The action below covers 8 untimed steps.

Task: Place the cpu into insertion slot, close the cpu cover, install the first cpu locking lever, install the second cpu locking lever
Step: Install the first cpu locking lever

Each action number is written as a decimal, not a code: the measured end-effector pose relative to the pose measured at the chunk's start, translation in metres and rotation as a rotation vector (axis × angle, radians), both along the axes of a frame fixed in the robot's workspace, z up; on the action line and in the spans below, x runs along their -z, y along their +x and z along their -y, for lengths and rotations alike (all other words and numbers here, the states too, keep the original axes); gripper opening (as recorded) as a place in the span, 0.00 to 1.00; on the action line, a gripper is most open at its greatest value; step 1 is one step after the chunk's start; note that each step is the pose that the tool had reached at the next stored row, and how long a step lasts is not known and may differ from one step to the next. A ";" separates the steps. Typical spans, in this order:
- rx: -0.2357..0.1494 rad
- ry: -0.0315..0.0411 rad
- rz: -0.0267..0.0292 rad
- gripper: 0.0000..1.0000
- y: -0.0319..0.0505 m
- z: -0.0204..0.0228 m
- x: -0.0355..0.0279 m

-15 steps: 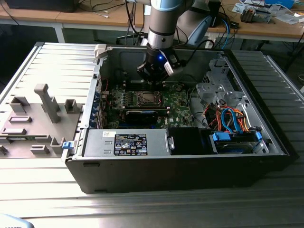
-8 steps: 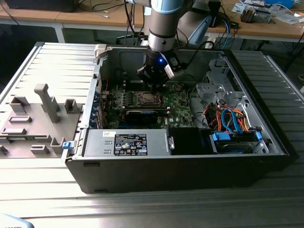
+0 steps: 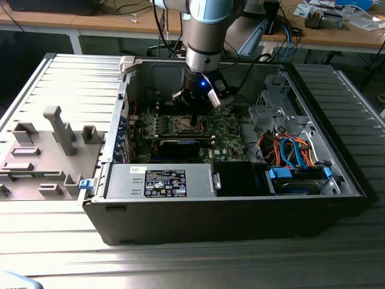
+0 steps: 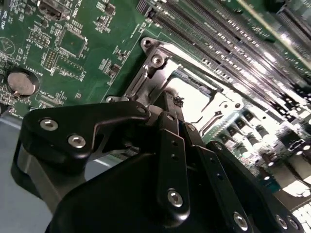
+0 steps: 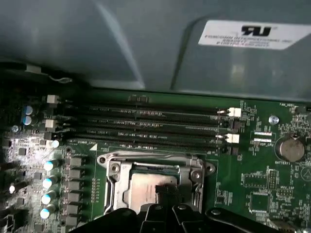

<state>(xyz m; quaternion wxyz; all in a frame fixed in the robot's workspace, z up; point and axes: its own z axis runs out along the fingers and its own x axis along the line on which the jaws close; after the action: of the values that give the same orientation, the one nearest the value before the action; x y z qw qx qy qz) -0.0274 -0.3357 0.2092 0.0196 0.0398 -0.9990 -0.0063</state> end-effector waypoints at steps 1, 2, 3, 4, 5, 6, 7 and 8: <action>0.000 0.0001 0.0005 0.11 -0.0003 0.0011 -0.0057; 0.000 0.0002 0.0005 0.11 -0.0003 0.0015 -0.0104; 0.000 0.0000 0.0004 0.11 -0.0003 0.0018 -0.0175; 0.000 0.0002 0.0005 0.11 -0.0003 0.0018 -0.0228; 0.000 0.0000 0.0005 0.11 -0.0003 0.0018 -0.0295; 0.000 0.0000 0.0004 0.11 -0.0003 0.0019 -0.0324; 0.000 0.0001 0.0005 0.11 -0.0003 0.0019 -0.0341; 0.000 0.0006 0.0006 0.11 -0.0003 0.0018 -0.0341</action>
<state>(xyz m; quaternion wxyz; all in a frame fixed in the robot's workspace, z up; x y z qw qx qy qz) -0.0277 -0.3375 0.2433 0.0193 0.0399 -0.9990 -0.0066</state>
